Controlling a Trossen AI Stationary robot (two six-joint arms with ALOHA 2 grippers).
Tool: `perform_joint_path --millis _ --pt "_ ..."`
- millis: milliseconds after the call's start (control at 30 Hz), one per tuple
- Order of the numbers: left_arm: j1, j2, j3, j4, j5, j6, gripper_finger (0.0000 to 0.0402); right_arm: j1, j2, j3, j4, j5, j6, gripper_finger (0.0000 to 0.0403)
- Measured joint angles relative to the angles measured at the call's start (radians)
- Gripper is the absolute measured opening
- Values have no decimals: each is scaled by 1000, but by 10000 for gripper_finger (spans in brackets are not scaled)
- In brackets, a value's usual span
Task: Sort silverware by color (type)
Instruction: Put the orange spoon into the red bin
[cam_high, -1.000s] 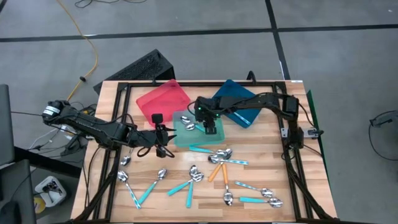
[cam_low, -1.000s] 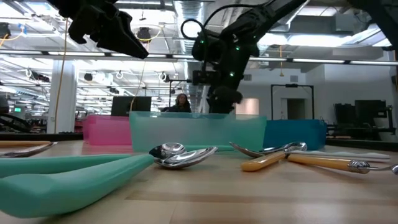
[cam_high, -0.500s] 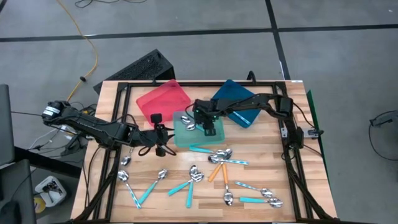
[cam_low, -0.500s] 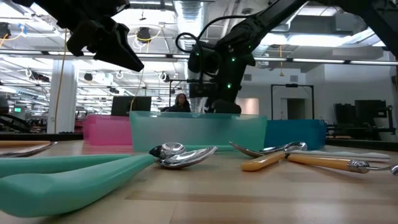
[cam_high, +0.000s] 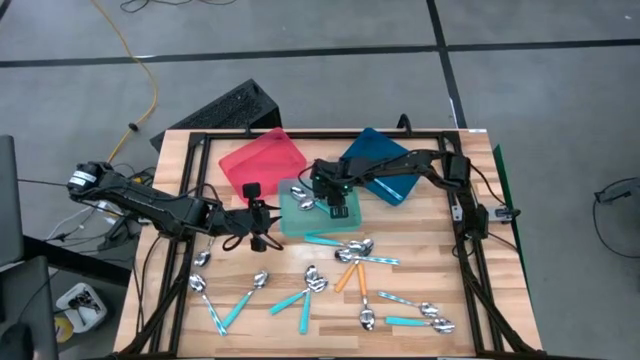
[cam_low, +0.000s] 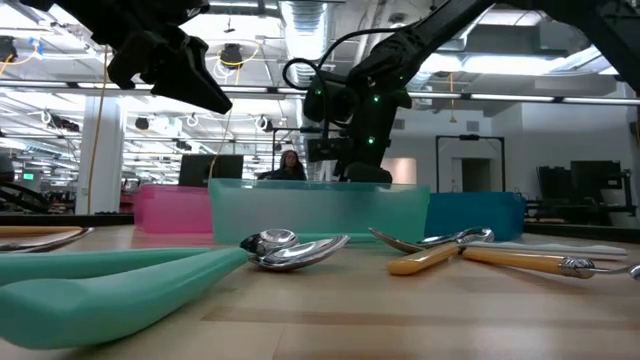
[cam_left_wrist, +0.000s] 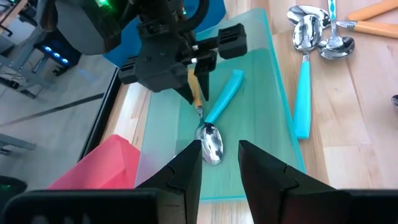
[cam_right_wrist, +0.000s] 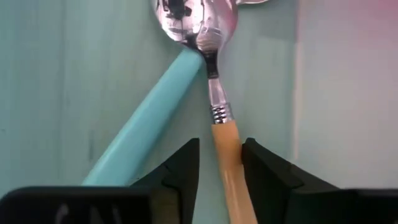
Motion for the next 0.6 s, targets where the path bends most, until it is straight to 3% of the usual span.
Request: perform_joint_path --millis 600 --pt "0 0 0 -1 36 -1 94 -17 0 -16 1 -33 0 124"
